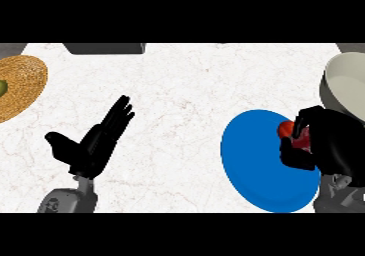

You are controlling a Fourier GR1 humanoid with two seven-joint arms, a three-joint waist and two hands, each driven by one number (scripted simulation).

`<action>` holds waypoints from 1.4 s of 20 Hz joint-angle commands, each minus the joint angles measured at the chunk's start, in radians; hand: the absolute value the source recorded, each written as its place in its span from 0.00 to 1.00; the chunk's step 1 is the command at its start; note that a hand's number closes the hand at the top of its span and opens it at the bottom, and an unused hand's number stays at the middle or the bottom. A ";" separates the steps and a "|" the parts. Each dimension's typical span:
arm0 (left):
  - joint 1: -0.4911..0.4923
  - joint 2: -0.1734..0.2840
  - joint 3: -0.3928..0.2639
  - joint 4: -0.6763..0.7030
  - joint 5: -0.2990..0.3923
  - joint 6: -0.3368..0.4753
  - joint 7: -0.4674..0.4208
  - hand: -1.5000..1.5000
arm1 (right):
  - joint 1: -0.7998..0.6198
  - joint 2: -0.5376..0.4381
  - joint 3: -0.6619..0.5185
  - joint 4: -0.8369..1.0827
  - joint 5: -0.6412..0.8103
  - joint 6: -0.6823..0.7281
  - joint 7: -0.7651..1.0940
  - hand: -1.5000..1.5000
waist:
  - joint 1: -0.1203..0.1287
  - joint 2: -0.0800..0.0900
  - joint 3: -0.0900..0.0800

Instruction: Pick the can from the plate and place it in the bowl

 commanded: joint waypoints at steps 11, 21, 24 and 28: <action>-0.064 0.005 0.051 0.034 0.034 -0.048 0.026 0.50 | -0.270 -0.047 -0.237 -0.121 -0.014 0.167 0.044 1.00 | 0.007 0.003 0.000; -0.034 -0.041 0.014 0.028 -0.034 -0.006 -0.010 0.50 | -0.393 -0.197 -0.489 0.227 -0.094 0.005 -0.180 1.00 | 0.013 0.005 0.001; -0.040 -0.045 0.000 0.010 -0.049 0.001 0.019 0.50 | -0.384 -0.196 -0.474 0.341 -0.065 -0.094 -0.233 1.00 | 0.014 0.005 0.001; -0.043 -0.012 0.025 -0.044 -0.007 -0.026 0.084 0.50 | -0.382 -0.287 -0.553 0.567 -0.073 -0.243 -0.422 1.00 | 0.019 0.006 0.001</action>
